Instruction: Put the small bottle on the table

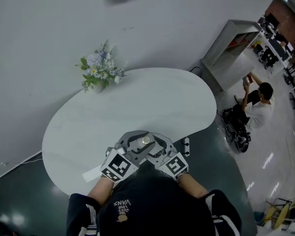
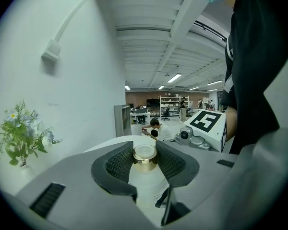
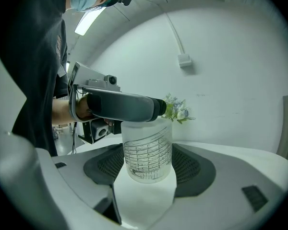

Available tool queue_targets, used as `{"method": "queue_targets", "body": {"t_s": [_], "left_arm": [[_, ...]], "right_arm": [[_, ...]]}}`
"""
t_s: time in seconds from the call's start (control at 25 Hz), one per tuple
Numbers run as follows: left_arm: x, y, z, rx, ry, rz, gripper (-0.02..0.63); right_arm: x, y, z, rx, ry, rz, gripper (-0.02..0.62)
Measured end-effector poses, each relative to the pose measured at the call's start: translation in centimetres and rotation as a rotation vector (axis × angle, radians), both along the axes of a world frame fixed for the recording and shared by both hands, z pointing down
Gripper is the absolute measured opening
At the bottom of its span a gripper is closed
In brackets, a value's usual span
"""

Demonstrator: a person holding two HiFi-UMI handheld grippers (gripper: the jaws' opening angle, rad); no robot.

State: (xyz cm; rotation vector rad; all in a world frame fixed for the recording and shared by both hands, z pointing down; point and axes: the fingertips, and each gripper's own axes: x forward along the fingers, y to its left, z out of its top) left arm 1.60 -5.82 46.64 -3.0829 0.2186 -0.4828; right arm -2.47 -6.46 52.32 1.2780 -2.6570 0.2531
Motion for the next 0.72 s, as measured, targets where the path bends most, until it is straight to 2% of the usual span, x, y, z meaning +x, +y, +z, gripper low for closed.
{"method": "queue_targets", "body": {"t_s": [0.4, 0.72], "left_arm": [[6.0, -6.1, 0.8, -0.027, 0.011, -0.202, 0.160], [10.0, -9.8, 1.7, 0.011, -0.010, -0.306, 0.160]], "right_arm": [[6.2, -5.1, 0.9, 0.001, 0.025, -0.187, 0.275], [10.2, -8.8, 1.8, 0.042, 0.026, -0.283, 0.275]]}}
